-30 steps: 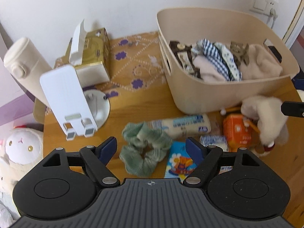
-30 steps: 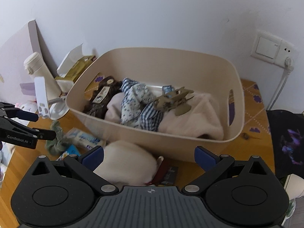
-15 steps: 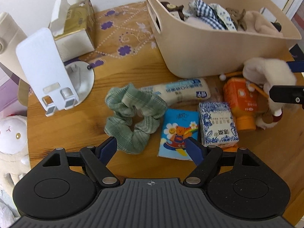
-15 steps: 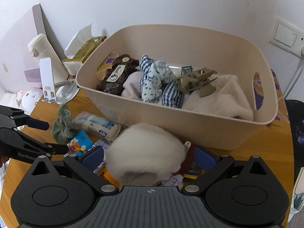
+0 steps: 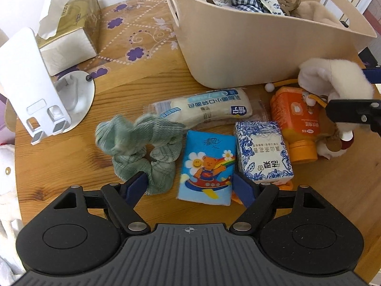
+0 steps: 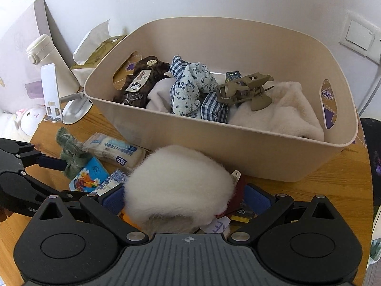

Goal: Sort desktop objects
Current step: 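Grasp the white fluffy plush with the right tool while the left tool grasps the blue tissue pack, then lift the white plush and blue tissue pack and carry them over the basket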

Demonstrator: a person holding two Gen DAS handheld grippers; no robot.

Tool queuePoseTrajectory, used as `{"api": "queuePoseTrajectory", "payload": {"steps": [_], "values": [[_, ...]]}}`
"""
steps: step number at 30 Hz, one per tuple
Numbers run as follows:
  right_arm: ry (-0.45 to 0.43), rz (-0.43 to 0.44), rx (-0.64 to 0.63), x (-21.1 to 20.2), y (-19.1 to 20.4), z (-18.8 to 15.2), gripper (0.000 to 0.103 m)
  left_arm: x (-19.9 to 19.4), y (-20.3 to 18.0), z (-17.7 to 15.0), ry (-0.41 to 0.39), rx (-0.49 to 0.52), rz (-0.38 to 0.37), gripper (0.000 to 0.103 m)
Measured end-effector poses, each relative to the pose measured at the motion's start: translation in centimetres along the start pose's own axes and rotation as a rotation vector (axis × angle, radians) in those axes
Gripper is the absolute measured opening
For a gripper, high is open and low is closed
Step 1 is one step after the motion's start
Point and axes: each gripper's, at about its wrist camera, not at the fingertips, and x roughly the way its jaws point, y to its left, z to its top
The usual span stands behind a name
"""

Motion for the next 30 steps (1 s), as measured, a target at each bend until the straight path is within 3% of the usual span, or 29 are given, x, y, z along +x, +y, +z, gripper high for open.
{"api": "queuePoseTrajectory", "payload": {"steps": [9, 12, 19, 30], "values": [[0.024, 0.025, -0.003, 0.3, -0.4, -0.1, 0.08, 0.8, -0.3, 0.3, -0.014, 0.019, -0.007, 0.061], [0.016, 0.03, -0.004, 0.2, -0.5, -0.2, 0.067, 0.8, -0.3, 0.3, -0.024, 0.027, -0.014, 0.052], [0.003, 0.046, -0.007, -0.3, -1.0, -0.5, 0.034, 0.5, -0.8, -0.3, -0.046, 0.051, -0.014, 0.044], [-0.013, 0.052, -0.018, -1.8, -1.4, -1.8, 0.029, -1.1, -1.0, -1.8, -0.059, 0.01, -0.005, 0.044]]}}
